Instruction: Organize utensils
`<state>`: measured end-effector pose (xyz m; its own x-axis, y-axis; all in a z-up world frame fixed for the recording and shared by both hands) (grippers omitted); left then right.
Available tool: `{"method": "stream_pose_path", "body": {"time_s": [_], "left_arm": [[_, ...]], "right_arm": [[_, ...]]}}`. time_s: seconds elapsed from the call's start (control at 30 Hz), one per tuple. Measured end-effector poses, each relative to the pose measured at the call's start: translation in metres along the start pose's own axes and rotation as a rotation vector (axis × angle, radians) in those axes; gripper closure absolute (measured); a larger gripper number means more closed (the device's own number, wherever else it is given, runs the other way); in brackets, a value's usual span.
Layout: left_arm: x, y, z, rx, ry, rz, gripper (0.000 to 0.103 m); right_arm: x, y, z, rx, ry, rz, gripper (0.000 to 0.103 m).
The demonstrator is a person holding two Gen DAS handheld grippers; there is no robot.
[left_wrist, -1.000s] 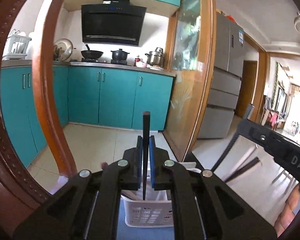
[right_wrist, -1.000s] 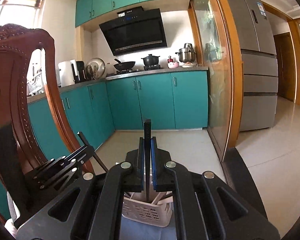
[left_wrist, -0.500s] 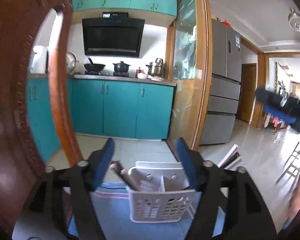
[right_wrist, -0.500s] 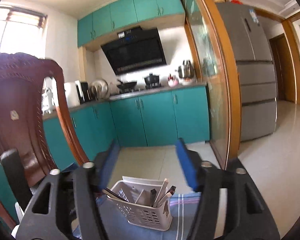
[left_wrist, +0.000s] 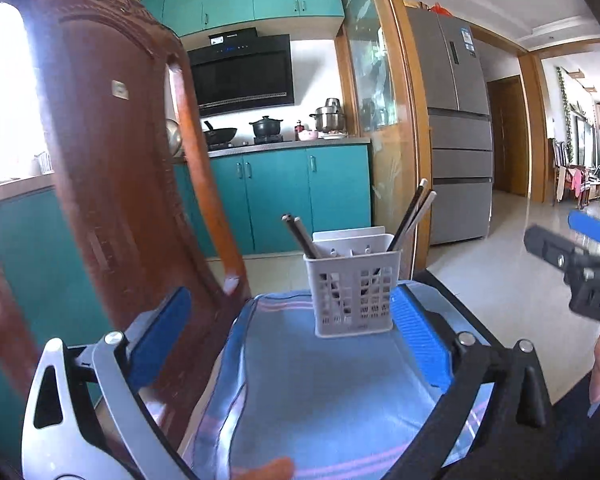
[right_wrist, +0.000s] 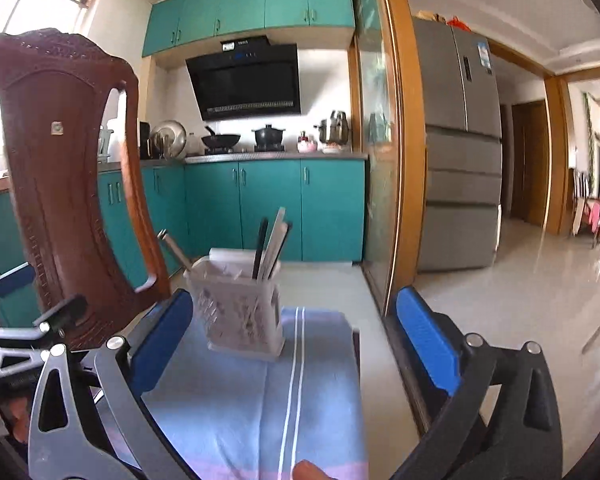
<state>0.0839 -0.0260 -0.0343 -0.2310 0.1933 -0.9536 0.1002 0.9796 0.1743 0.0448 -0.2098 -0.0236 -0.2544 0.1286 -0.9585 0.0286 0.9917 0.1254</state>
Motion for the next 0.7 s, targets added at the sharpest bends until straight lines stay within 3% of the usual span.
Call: {"method": "stream_pose_path", "body": {"time_s": [0.27, 0.7], "left_arm": [[0.002, 0.007, -0.05, 0.007, -0.016, -0.069, 0.004], [0.007, 0.002, -0.077, -0.006, -0.025, -0.057, 0.004]], "right_arm": [[0.017, 0.003, -0.041, -0.006, 0.028, -0.027, 0.003], [0.021, 0.017, -0.069, -0.019, 0.015, -0.083, 0.003]]}}
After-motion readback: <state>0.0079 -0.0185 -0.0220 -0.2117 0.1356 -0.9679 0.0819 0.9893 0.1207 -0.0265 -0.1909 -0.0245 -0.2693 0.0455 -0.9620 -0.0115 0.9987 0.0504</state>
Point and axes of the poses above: each gripper's, at about its wrist camera, not at the fingertips, and z roughly the way its jaws point, y to its left, x to its underside, the point moved 8 cm from there along z, roughly the way its jaws point, and after that the axes turned 4 degrees about z, right-handed, at the moved point
